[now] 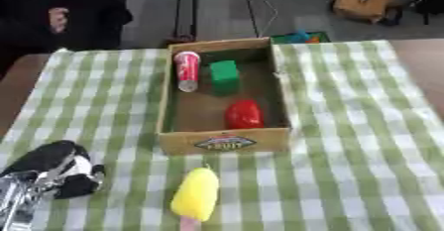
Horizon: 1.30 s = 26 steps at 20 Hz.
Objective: Pick up objects on the table and place them in the box.
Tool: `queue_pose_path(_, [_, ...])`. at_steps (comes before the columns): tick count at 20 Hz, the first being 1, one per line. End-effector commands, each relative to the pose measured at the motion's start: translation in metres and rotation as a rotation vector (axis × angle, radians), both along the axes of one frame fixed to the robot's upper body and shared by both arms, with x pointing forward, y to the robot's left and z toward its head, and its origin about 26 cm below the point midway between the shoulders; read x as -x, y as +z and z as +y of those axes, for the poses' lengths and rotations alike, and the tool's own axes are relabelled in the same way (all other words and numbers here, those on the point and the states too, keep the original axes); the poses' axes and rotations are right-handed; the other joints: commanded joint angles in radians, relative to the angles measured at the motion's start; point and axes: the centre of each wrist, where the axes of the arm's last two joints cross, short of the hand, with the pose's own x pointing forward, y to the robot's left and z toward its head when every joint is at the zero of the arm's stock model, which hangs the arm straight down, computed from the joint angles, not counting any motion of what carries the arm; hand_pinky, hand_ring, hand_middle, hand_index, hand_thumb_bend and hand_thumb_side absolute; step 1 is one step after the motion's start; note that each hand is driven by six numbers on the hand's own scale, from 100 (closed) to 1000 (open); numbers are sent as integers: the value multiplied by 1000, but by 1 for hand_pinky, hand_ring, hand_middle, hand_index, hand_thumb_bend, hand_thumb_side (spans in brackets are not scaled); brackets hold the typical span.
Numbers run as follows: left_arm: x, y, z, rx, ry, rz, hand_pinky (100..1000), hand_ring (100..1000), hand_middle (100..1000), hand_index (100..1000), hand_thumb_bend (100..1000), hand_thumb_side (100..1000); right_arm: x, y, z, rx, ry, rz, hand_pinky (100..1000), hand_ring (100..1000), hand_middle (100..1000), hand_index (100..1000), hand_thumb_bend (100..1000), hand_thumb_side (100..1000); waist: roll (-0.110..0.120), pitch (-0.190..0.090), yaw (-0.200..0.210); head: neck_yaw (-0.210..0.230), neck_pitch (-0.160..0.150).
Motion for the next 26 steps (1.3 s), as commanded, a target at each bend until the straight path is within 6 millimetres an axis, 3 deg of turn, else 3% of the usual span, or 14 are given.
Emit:
queue_pose_path(1, [-5, -33, 2, 29, 11, 139, 279, 579, 649, 632, 100, 553, 3, 10, -1, 2, 0, -60, 422, 436, 318, 451, 100, 748, -12, -1, -3, 2, -10])
queue_pose_path(5, [-5, -27, 0, 21, 6, 119, 278, 575, 594, 605, 100, 486, 3, 10, -1, -3, 2, -60, 424, 436, 317, 448, 100, 748, -12, -1, -3, 0, -11])
queue_pose_path(10, [-6, -24, -2, 18, 2, 109, 278, 572, 585, 602, 100, 464, 3, 10, -1, -6, 3, -61, 424, 436, 317, 448, 100, 748, -12, -1, -4, 0, -13])
queue_pose_path(14, [-6, -20, -3, 12, 0, 94, 291, 567, 572, 593, 100, 396, 3, 10, -1, -7, 6, -60, 423, 435, 316, 448, 100, 748, -12, 0, -3, -1, -14])
queue_pose_path(26, [-4, -13, -6, 1, 4, 66, 320, 540, 529, 556, 100, 336, 2, 11, -1, -8, 12, -64, 425, 435, 316, 448, 100, 749, -13, -1, -4, -3, -17])
